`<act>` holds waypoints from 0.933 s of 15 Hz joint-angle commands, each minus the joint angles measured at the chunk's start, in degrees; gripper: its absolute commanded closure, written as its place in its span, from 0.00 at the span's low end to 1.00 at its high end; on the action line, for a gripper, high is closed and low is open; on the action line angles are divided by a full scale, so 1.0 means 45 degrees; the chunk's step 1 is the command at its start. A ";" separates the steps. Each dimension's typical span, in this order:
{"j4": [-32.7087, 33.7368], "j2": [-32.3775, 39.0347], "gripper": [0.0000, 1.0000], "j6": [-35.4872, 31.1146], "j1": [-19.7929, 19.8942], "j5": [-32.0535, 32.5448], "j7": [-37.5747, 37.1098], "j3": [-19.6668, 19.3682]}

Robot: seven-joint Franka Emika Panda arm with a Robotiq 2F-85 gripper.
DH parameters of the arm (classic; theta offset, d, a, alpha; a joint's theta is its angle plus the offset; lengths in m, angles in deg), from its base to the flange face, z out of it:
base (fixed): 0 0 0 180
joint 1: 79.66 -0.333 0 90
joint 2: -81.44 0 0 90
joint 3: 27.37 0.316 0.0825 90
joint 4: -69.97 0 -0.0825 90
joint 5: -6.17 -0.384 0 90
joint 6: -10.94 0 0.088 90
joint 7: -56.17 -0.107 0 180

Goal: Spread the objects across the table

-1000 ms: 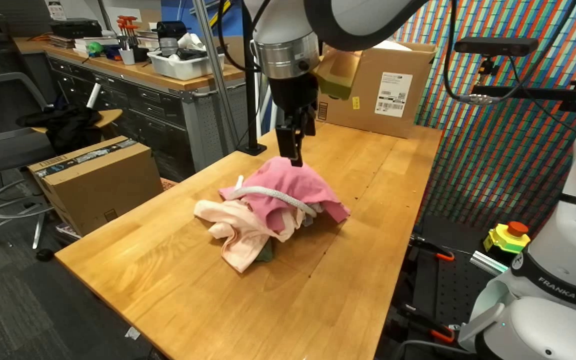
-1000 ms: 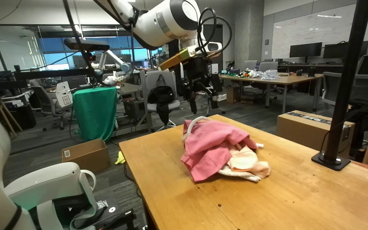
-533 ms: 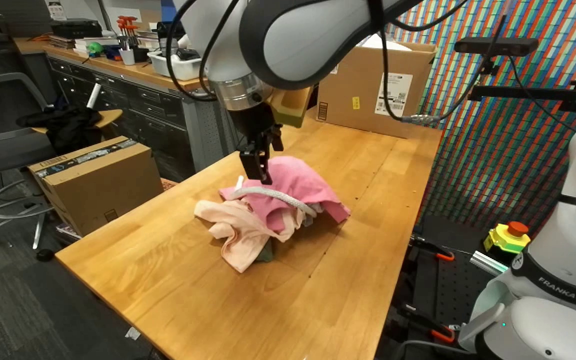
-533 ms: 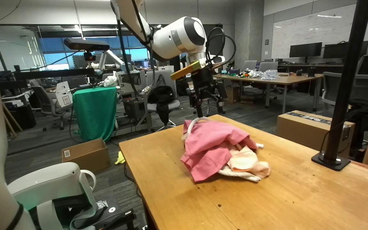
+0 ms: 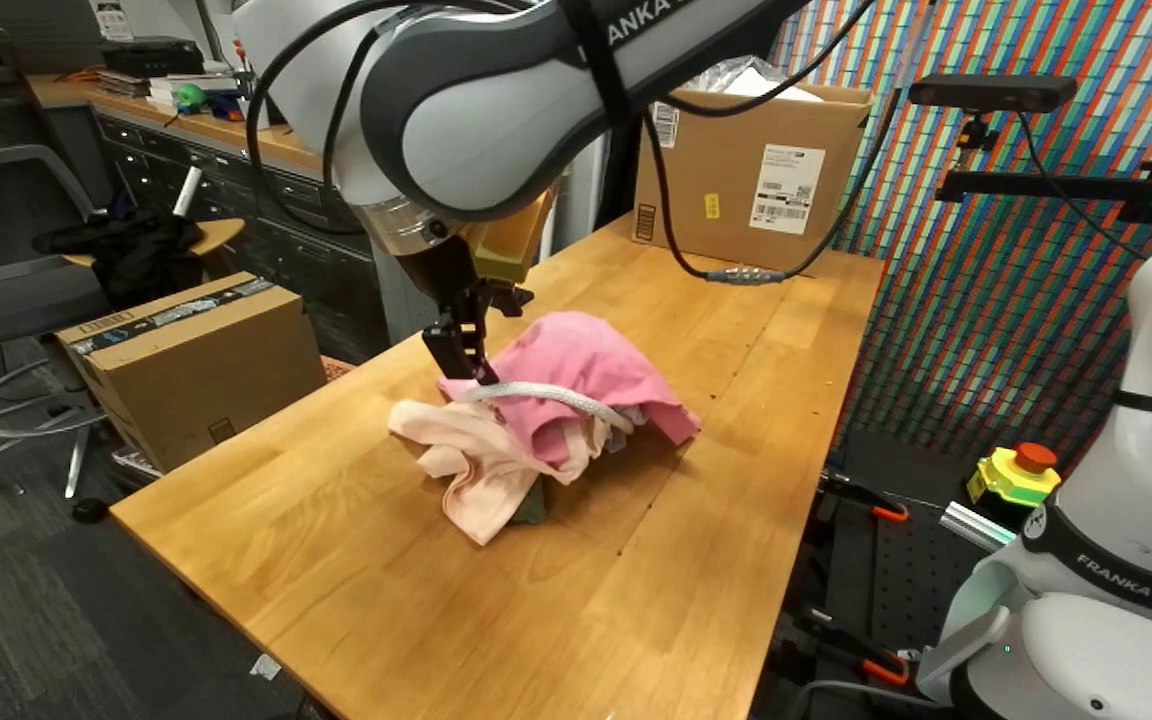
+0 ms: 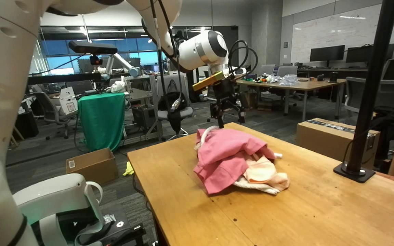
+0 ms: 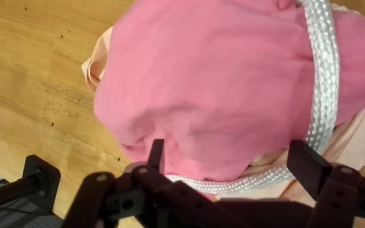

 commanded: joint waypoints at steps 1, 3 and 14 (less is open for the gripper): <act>0.1903 0.1028 0.00 0.1004 -0.0513 0.0091 0.0338 -0.0400; 0.2523 0.1212 0.00 0.1349 -0.0654 -0.0025 0.0404 -0.0459; 0.4247 0.2087 0.00 0.2647 -0.0656 -0.1797 0.0218 -0.0554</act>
